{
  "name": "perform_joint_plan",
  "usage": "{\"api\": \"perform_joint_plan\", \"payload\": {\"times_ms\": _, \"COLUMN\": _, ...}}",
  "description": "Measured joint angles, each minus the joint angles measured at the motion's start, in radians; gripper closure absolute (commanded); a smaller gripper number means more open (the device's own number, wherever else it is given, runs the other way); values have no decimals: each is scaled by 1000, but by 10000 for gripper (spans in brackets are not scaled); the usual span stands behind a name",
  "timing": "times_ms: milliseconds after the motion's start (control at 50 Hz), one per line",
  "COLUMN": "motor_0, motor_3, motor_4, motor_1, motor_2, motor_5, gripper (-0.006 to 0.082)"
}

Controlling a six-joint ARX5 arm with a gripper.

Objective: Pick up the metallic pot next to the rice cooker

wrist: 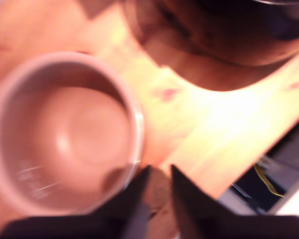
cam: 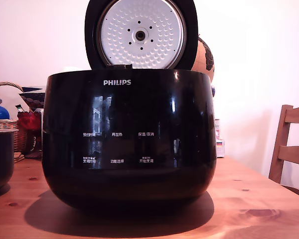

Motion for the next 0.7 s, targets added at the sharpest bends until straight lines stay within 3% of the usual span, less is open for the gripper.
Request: {"api": "perform_joint_plan", "payload": {"times_ms": 700, "motor_0": 42, "motor_3": 111, "motor_4": -69, "motor_1": 343, "motor_2": 0, "motor_5": -1, "gripper": 438}}
